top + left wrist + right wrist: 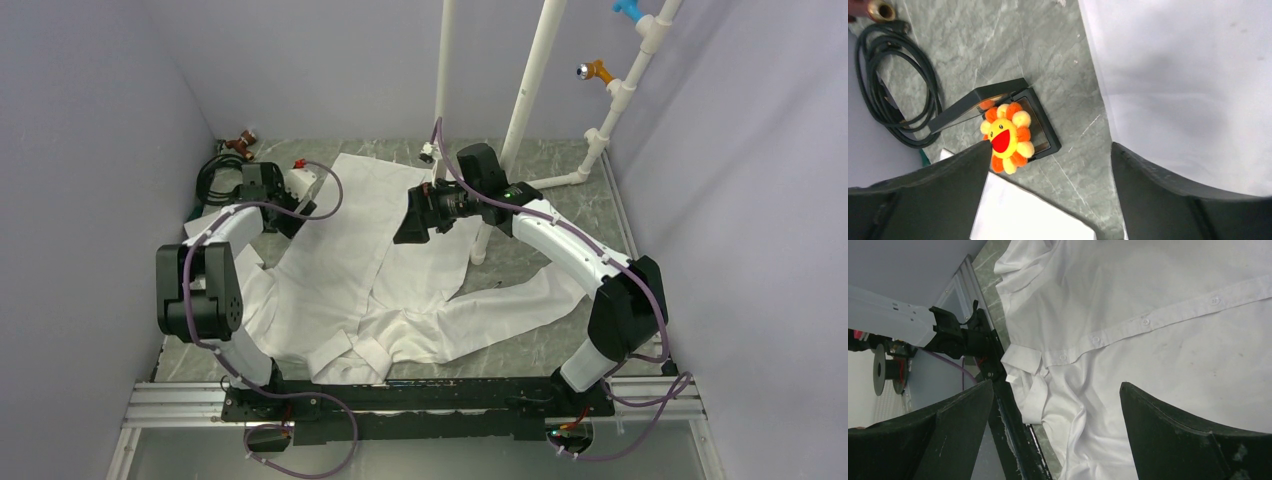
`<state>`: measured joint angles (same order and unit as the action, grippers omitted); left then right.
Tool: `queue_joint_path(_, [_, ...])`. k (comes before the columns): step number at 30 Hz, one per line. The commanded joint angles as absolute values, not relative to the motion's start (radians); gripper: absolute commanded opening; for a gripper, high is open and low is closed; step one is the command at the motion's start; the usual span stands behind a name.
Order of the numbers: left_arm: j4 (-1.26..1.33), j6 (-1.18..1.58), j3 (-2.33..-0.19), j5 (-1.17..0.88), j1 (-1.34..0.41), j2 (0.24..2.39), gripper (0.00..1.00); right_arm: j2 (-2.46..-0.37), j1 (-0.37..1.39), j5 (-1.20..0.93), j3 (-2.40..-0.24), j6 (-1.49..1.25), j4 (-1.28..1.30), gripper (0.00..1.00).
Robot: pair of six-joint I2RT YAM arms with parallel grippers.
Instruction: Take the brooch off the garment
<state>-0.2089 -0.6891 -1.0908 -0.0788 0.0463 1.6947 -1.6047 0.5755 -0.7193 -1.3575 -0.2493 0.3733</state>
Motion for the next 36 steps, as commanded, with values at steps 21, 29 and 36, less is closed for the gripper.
queue_joint_path(21, [-0.583,-0.295,-1.046,-0.363,0.008,1.003,1.00,-1.202,0.870,-0.283,-1.119,0.243,0.427,1.00])
queue_joint_path(29, [-0.759,-0.310,-1.054,-0.414,0.008,0.876,0.99,-0.930,0.783,-0.128,-0.942,0.249,0.332,1.00])
queue_joint_path(36, [-0.706,-0.165,-1.019,-0.283,0.034,0.875,0.99,-0.769,0.513,-0.146,-0.857,0.157,0.338,1.00])
